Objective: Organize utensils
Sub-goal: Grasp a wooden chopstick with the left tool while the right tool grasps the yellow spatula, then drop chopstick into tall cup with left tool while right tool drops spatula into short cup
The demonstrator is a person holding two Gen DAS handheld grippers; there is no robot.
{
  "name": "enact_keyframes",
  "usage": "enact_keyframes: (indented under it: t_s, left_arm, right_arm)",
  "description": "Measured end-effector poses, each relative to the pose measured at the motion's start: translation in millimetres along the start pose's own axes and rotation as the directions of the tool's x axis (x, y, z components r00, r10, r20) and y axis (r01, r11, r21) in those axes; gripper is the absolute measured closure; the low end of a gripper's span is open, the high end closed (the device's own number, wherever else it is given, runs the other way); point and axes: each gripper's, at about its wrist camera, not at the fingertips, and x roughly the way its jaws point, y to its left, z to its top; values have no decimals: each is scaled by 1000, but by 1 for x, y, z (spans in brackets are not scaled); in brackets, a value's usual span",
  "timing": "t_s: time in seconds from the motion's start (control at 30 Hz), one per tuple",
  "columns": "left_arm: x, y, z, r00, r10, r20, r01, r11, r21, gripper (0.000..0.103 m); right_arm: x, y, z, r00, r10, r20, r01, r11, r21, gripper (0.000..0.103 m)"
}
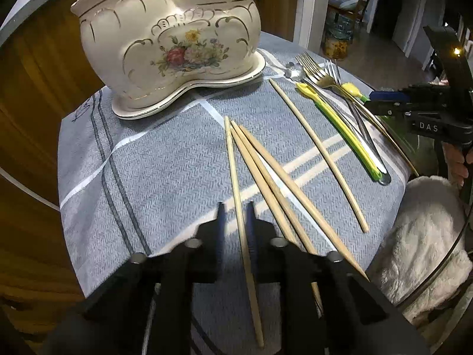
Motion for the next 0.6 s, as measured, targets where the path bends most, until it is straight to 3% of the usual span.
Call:
enact_keyframes:
  t_s: [0.2, 0.37, 0.53, 0.6]
  left_arm:
    - [-1, 3, -1, 1000, 1, 16, -1, 1000, 2, 99]
    - [-36, 13, -4, 988, -13, 152, 17, 1000, -24, 99]
    - [-72, 36, 3, 946, 19, 324, 9, 996, -86, 99]
    - [-86, 49, 13, 918, 41, 394, 10, 992, -126, 99]
  right_arm:
    - [-6, -3, 0, 1000, 4, 31, -5, 1000, 19, 93]
    - [-37, -4, 6, 985, 31, 171, -40, 998, 48, 93]
    - [-67, 6, 25, 940, 84, 330, -102, 994, 39, 93]
    - [-76, 12, 39, 913, 110, 392, -132, 991, 29, 93]
